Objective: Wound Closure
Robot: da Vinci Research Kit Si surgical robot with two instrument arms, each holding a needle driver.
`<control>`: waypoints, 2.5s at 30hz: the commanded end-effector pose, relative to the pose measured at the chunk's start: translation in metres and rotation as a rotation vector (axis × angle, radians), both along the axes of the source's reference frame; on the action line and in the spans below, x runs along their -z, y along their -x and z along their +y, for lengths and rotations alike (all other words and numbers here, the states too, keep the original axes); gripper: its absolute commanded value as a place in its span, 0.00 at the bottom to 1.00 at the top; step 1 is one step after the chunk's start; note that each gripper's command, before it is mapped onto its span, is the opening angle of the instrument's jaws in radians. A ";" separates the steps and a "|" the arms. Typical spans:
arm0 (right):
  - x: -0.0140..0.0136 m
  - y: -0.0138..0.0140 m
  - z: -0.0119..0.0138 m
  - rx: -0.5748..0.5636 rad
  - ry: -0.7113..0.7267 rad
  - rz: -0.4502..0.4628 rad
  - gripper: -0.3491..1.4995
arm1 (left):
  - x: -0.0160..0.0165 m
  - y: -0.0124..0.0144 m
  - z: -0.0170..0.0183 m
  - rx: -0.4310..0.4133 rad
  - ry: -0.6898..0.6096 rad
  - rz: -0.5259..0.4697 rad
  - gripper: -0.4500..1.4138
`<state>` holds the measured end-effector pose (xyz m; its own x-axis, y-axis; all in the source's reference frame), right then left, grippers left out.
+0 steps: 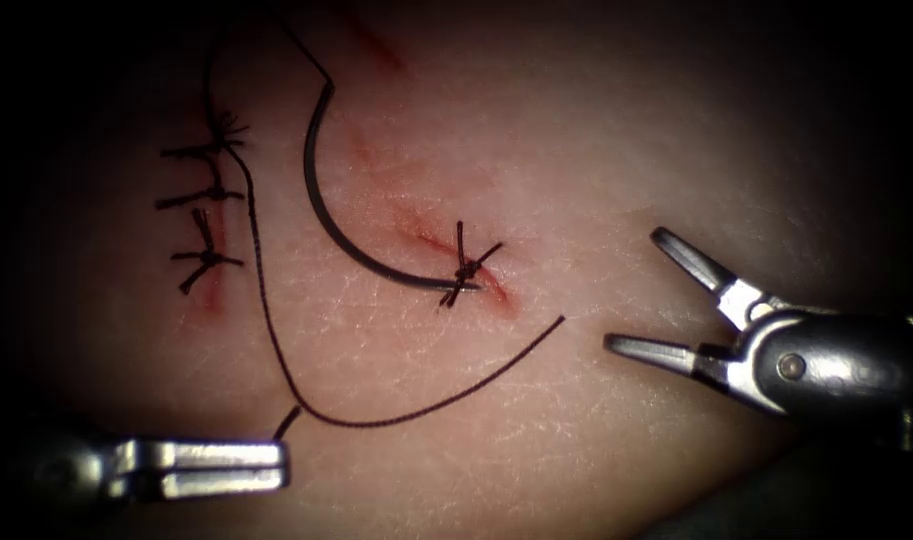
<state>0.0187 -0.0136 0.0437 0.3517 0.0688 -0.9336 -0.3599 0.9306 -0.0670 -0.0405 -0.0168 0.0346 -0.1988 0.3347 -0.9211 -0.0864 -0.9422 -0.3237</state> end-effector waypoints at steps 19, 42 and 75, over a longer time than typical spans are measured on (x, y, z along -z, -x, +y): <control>-0.0027 -0.0021 -0.0029 -0.035 -0.038 -0.086 0.94 | -0.0136 -0.0067 -0.0030 0.044 -0.067 0.478 0.03; -0.0017 -0.0016 -0.0042 -0.042 -0.056 -0.106 0.94 | -0.0113 -0.0132 -0.0064 0.012 -0.336 0.587 0.60; 0.0074 -0.0021 0.0019 0.149 -0.185 -0.078 0.94 | 0.0004 0.0049 0.0092 0.107 0.109 0.179 0.55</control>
